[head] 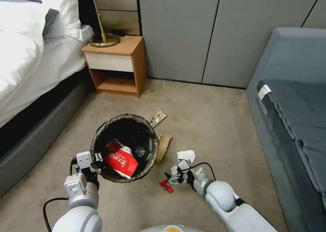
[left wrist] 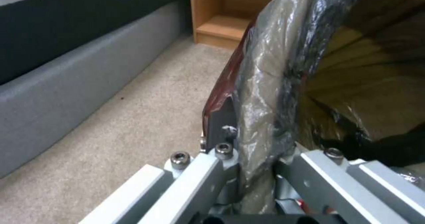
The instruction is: Pick up the trash bin, then pick up the garbage from the floor and place it into the trash bin.
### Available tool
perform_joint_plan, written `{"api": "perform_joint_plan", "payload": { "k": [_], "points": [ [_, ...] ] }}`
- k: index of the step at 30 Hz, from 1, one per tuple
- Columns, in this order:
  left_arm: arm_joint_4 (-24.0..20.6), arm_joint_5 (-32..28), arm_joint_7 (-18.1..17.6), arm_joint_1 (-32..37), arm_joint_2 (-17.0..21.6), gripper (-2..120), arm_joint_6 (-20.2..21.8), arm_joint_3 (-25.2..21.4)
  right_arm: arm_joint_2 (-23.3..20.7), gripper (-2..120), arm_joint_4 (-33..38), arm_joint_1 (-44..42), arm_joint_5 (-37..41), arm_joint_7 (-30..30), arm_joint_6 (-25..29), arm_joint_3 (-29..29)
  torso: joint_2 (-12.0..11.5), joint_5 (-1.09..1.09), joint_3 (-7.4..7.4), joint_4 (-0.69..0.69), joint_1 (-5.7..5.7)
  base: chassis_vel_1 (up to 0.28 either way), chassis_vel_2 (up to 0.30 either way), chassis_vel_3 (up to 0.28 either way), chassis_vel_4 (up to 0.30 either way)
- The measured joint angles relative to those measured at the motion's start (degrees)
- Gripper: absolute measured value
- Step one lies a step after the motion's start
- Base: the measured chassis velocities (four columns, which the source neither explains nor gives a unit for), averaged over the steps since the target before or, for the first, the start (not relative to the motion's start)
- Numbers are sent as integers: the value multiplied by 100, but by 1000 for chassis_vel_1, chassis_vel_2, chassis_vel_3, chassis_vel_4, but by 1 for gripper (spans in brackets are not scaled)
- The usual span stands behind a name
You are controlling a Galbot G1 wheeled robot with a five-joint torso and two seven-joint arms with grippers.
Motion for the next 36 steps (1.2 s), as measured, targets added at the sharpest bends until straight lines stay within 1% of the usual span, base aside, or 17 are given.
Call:
{"api": "perform_joint_plan", "payload": {
  "k": [6, 18, 26, 36],
  "points": [
    [-3, 66, -2, 24, -37, 0, -12, 46, 93, 100, -154, 46, -111, -165, 0, -119, 0, 0, 0, 0, 0, 0, 0, 0, 0],
    [-16, 91, -2, 30, -91, 0, -17, 48, 254, 100, -580, 333, -230, -257, -31, -325, 0, 0, 0, 0, 0, 0, 0, 0, 0],
    [25, 66, -2, -13, -111, 0, -20, 14, 591, 100, -1180, 537, -403, -302, 83, -389, 0, 0, 0, 0, 0, 0, 0, 0, 0],
    [130, 17, -2, -120, -100, 0, -20, 1, 864, 100, -1636, 591, -586, -313, 234, -413, 0, 0, 0, 0, 0, 0, 0, 0, 0]
  ]
}}
